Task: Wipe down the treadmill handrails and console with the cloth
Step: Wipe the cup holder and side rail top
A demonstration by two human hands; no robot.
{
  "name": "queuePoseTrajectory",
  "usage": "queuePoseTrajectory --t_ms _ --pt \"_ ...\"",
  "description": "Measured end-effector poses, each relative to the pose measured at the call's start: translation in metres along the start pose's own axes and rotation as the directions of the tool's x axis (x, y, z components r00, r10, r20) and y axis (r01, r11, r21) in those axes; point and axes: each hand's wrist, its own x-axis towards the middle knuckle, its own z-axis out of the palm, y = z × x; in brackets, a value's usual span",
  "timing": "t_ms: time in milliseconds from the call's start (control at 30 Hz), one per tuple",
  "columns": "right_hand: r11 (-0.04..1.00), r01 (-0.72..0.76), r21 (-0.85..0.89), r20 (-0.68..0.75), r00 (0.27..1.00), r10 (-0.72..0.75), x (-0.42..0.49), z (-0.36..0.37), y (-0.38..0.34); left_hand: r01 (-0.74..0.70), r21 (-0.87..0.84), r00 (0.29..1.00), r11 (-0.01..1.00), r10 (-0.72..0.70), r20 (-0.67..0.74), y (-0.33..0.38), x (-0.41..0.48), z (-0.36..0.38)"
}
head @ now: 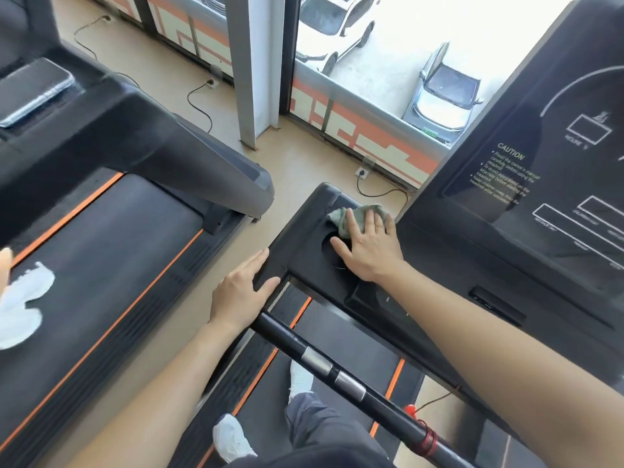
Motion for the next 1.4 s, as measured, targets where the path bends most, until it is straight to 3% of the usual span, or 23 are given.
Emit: queuePoseTrajectory --t_ms 267,433,567,700,800,900,1067,1167,1267,1333,1400 --pt "0.976 0.111 0.186 0.032 0.992 -0.119 0.038 -0.007 -0.02 0.004 -0.012 1.0 1.0 -0.004 0.013 0.001 -0.001 -0.001" --pt "0.926 0.294 0.235 -0.011 0.954 -0.3 0.007 0.004 -0.046 0.007 -0.026 0.999 1.0 -0.006 0.04 0.004 0.003 -0.006" --pt "0.829 0.432 0.355 -0.033 0.892 -0.451 -0.014 0.007 -0.048 -0.067 -0.003 0.996 0.998 0.066 -0.065 0.026 0.011 -0.008" --pt "0.714 0.383 0.586 -0.118 0.912 -0.392 -0.021 0.004 -0.041 -0.017 0.08 0.998 0.997 0.022 -0.054 0.047 0.031 -0.002" --pt "0.777 0.427 0.463 -0.162 0.902 -0.399 -0.004 0.005 -0.039 0.029 0.09 0.998 0.996 -0.024 -0.055 0.049 0.043 0.0" --pt "0.837 0.411 0.361 -0.131 0.911 -0.391 0.015 0.003 -0.04 0.108 -0.023 0.993 0.994 -0.109 -0.043 0.046 0.048 -0.009" --pt "0.832 0.409 0.374 -0.164 0.912 -0.375 0.027 -0.005 -0.052 0.164 -0.206 0.984 0.965 -0.175 -0.037 0.025 0.033 -0.028" --pt "0.798 0.461 0.389 -0.166 0.886 -0.432 0.021 -0.009 -0.066 0.095 -0.111 0.986 0.989 -0.109 -0.129 0.016 0.017 -0.036" --pt "0.719 0.497 0.485 -0.282 0.868 -0.409 0.008 -0.013 -0.071 0.097 0.015 0.977 0.995 -0.093 -0.191 0.001 0.006 -0.044" --pt "0.712 0.521 0.472 -0.403 0.845 -0.351 -0.003 -0.007 -0.07 0.121 0.132 0.987 0.984 -0.105 -0.121 -0.011 0.003 -0.048" --pt "0.745 0.526 0.409 -0.42 0.834 -0.358 -0.014 0.005 -0.067 0.157 0.232 0.988 0.96 -0.151 -0.042 -0.018 0.001 -0.049"
